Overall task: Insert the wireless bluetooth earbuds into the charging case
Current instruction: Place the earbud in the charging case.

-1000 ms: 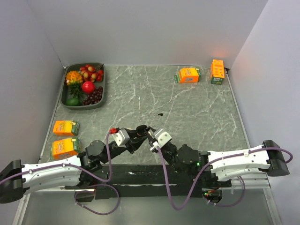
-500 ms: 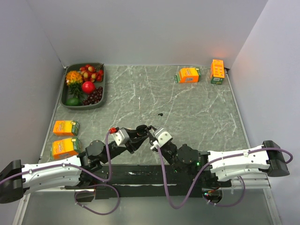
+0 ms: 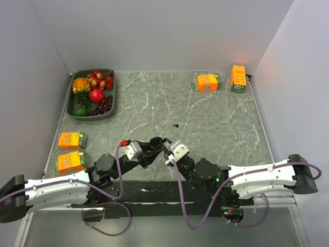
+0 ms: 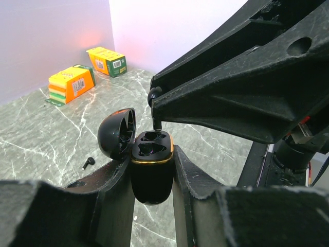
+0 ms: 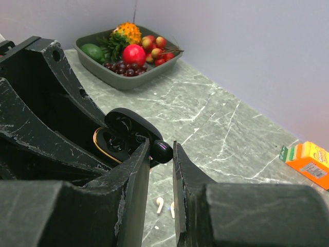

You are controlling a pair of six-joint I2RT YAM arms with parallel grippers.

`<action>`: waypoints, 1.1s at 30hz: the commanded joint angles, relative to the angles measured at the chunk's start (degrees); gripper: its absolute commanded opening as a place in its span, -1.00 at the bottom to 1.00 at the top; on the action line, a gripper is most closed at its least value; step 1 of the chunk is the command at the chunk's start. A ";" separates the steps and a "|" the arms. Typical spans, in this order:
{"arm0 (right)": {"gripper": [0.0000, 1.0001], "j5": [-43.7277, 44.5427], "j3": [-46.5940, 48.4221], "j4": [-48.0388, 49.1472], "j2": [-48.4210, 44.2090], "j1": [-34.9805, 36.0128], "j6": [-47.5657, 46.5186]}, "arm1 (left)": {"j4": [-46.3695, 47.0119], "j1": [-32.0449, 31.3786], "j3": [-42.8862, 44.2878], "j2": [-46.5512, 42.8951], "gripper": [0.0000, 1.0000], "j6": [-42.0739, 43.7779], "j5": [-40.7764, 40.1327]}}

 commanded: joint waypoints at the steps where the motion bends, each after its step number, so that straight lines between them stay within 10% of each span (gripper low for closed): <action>1: -1.00 -2.13 1.19 -0.42 -0.50 0.26 1.67 | 8.96 0.05 -0.57 0.00 -0.98 0.51 2.26; 17: -1.00 -3.80 5.58 -10.88 -7.88 0.17 4.30 | 8.09 0.05 -2.69 -0.09 -0.98 20.54 0.69; 33: -1.00 -3.62 3.57 -3.96 -1.39 0.26 3.08 | 9.15 0.05 -0.14 1.49 -0.98 17.04 2.10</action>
